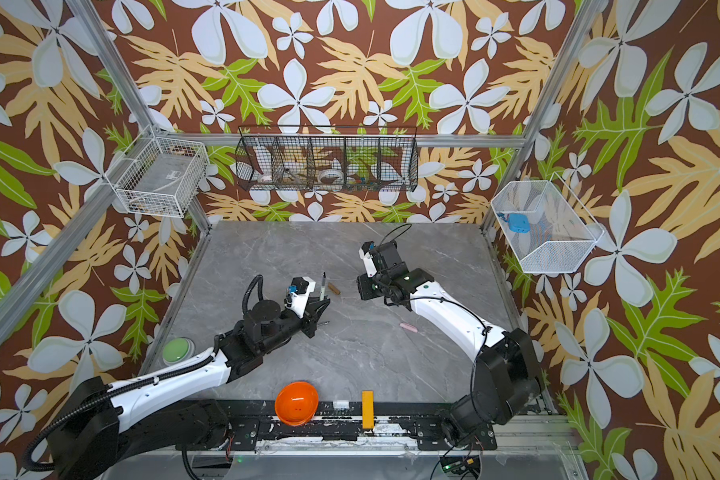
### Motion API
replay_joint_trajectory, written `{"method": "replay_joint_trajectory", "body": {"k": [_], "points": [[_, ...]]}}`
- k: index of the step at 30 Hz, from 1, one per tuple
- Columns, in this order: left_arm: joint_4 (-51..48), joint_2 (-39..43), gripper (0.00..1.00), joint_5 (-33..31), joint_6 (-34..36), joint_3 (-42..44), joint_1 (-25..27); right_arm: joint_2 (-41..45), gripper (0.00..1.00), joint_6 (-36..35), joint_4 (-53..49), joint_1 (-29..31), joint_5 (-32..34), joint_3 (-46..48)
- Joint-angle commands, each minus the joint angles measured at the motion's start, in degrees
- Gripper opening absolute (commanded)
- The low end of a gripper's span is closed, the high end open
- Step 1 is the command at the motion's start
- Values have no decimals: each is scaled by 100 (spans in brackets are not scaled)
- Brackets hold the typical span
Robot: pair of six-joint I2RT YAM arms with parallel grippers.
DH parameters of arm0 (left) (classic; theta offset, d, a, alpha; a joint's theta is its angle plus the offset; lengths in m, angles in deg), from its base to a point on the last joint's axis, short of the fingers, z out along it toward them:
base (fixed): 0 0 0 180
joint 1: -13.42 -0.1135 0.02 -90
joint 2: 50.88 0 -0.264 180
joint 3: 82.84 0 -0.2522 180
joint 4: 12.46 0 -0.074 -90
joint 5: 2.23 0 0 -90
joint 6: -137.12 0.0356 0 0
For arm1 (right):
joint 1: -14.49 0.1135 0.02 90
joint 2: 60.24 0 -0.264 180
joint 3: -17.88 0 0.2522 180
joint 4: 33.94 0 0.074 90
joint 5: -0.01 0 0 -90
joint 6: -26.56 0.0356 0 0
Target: Insert the pens into the pen caps
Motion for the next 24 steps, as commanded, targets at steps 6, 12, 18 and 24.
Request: {"method": "replay_joint_trajectory", "body": {"k": [6, 12, 18, 24], "points": [[335, -54, 0, 213, 18, -132, -2, 957, 15, 431, 2003, 8, -771, 456], [447, -105, 0, 410, 11, -237, -4, 1251, 16, 651, 2835, 8, -1193, 619], [584, -150, 0, 543, -47, -252, -4, 1243, 16, 901, 3511, 7, -1475, 576], [600, -135, 0, 570, -1, -251, -4, 1147, 16, 1041, 3795, 6, -1715, 482]]}}
